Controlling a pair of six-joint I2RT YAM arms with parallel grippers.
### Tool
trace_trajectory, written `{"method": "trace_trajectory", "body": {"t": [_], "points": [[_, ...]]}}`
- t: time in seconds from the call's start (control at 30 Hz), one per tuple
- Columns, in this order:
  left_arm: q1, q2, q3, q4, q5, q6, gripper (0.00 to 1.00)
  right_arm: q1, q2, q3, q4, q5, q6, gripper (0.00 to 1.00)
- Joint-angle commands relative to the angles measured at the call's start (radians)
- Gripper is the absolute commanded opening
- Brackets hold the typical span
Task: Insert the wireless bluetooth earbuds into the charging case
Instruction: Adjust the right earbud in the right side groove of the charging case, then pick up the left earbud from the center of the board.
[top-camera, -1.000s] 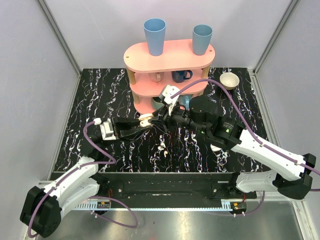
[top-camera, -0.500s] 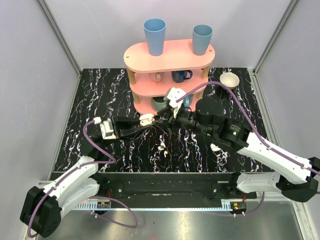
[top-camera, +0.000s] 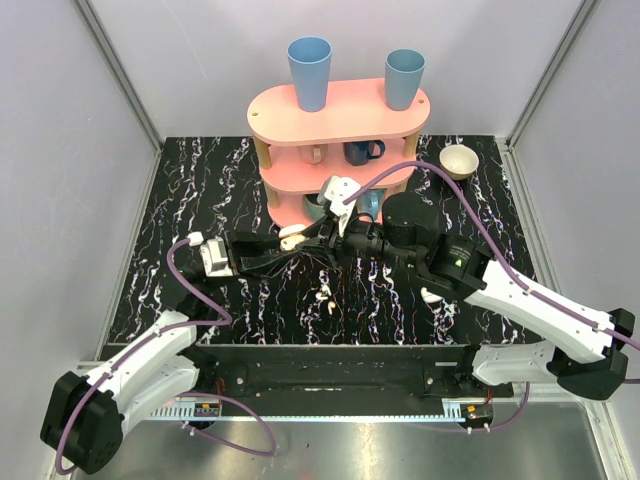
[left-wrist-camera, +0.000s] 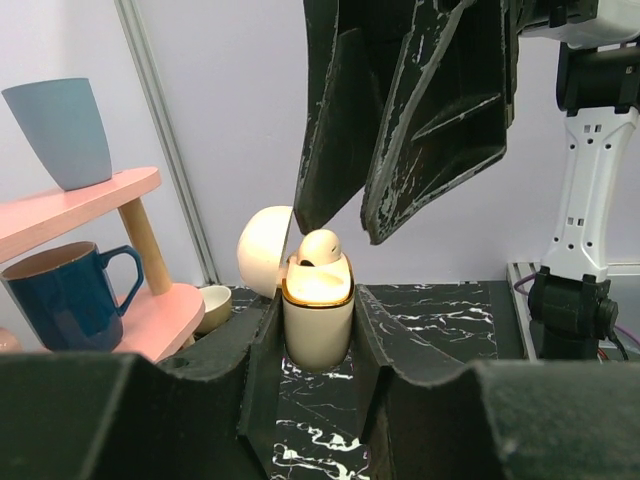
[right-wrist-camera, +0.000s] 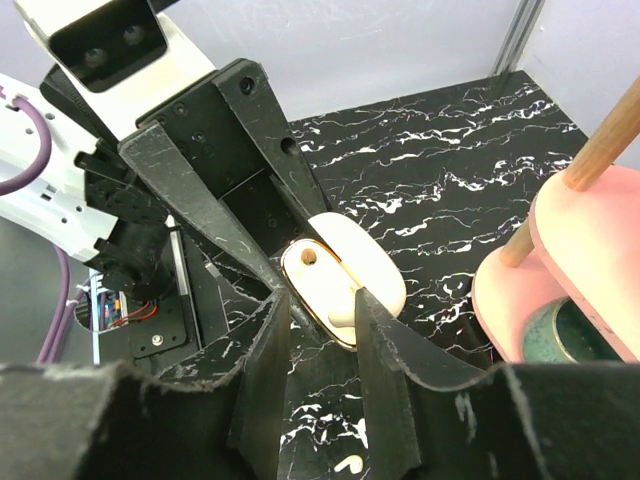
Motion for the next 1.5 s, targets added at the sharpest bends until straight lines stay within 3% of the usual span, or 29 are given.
{"method": "trace_trajectory", "body": {"t": [0.0,0.53,0.8,1.0,1.03,1.1,1.27,1.47], "points": [[-0.002,-0.008,0.039,0.041,0.013,0.013,0.00,0.007,0.020,0.039,-0.001,-0.029,0.007,0.40],[-0.002,-0.018,0.036,0.045,0.050,-0.001,0.00,0.007,0.017,0.047,-0.011,0.124,-0.075,0.46],[-0.002,-0.027,0.019,0.029,-0.013,0.021,0.00,0.007,-0.154,-0.062,0.160,0.153,-0.039,0.50],[-0.002,-0.056,0.003,-0.011,-0.074,0.067,0.00,0.005,-0.183,-0.119,0.148,0.506,0.047,0.54],[-0.004,-0.061,0.001,-0.020,-0.080,0.076,0.00,-0.001,-0.177,-0.123,0.142,0.594,0.091,0.59],[-0.004,-0.076,-0.002,-0.037,-0.111,0.085,0.00,-0.022,-0.154,-0.132,0.096,0.634,0.173,0.61],[-0.002,-0.126,-0.030,-0.088,-0.244,0.096,0.00,-0.174,-0.116,-0.226,0.035,0.404,0.463,0.68],[-0.004,-0.173,-0.027,-0.231,-0.381,0.108,0.00,-0.199,-0.048,-0.378,0.085,0.229,0.651,0.70]]}}
